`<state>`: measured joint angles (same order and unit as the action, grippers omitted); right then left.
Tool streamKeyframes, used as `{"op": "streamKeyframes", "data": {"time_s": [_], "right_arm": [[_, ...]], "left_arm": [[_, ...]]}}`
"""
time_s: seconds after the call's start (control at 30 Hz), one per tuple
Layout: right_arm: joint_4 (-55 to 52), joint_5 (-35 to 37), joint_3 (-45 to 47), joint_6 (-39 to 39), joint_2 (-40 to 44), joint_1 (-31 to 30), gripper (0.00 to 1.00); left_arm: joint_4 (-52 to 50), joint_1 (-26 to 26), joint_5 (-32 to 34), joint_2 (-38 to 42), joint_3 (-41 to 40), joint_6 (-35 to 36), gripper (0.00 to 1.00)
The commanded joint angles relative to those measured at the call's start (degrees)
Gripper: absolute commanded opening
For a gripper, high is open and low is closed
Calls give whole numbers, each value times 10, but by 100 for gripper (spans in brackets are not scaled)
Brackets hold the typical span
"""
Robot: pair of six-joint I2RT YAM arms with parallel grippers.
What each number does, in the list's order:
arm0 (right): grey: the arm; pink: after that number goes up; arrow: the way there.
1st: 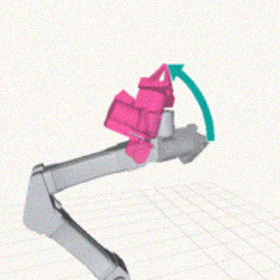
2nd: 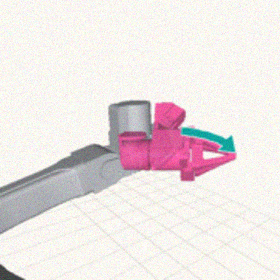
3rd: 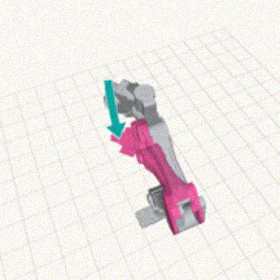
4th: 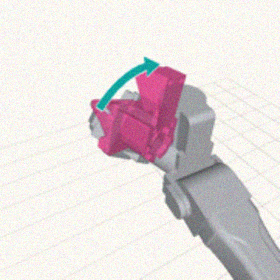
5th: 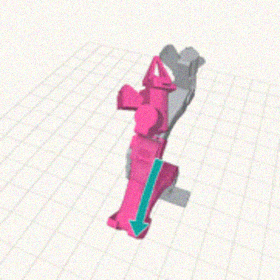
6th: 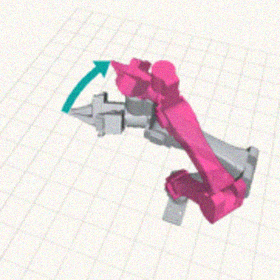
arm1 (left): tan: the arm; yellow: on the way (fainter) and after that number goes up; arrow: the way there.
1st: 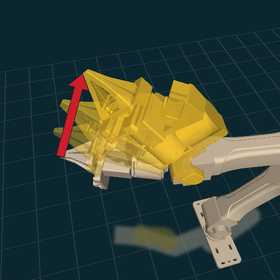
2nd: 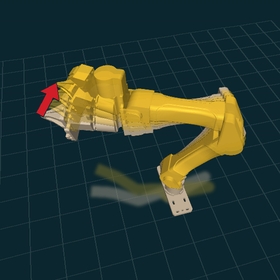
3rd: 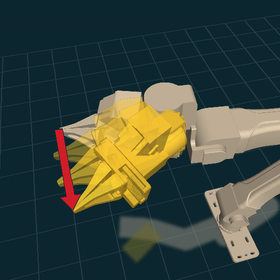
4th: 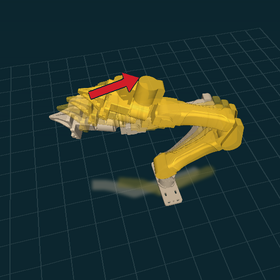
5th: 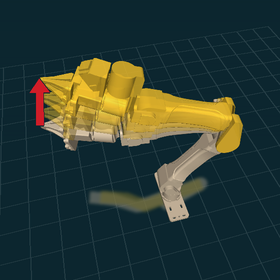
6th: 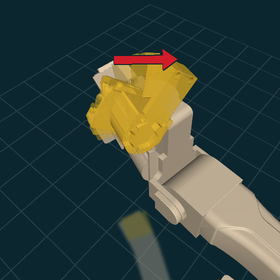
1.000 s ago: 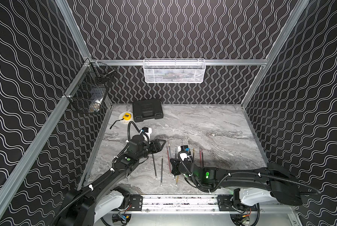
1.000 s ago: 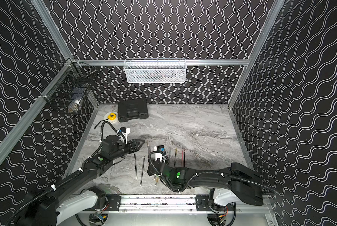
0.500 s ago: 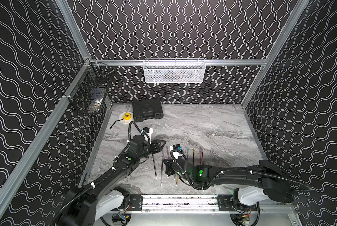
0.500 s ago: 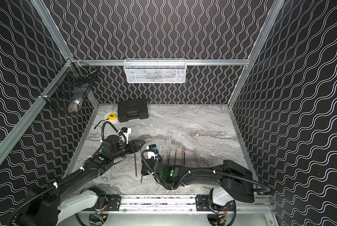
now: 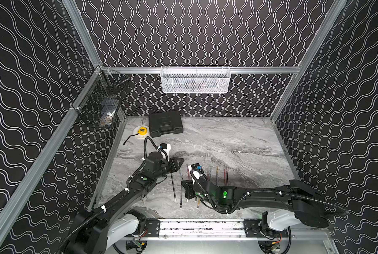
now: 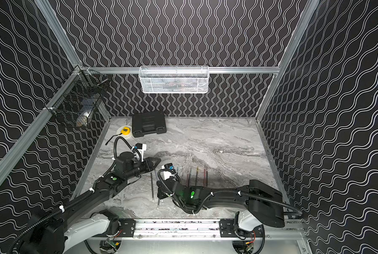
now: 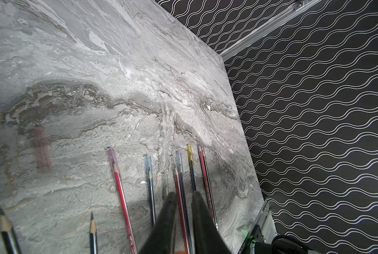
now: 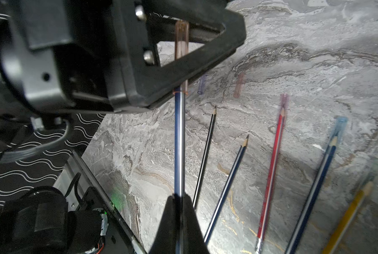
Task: Remove the protective cover of the pencils
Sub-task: Pick up the pencil from the center of the board.
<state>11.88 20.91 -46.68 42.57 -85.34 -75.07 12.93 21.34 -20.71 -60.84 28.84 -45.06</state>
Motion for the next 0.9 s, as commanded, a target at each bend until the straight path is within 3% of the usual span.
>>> {"op": "streamKeyframes", "data": {"time_s": [0.0,0.2,0.67,0.87], "right_arm": [[18,3,-2,-4,3,-2,0],[2,15,-14,3,-2,-1,0],[-22,48,-19,23,-13,1,0],[-24,50,-27,13,-16,2,0]], "left_arm": [[9,-1,4,-2,5,0,18],[16,-1,-2,-8,4,-4,26],[0,0,2,2,8,-1,23],[-5,0,2,1,11,1,16]]}}
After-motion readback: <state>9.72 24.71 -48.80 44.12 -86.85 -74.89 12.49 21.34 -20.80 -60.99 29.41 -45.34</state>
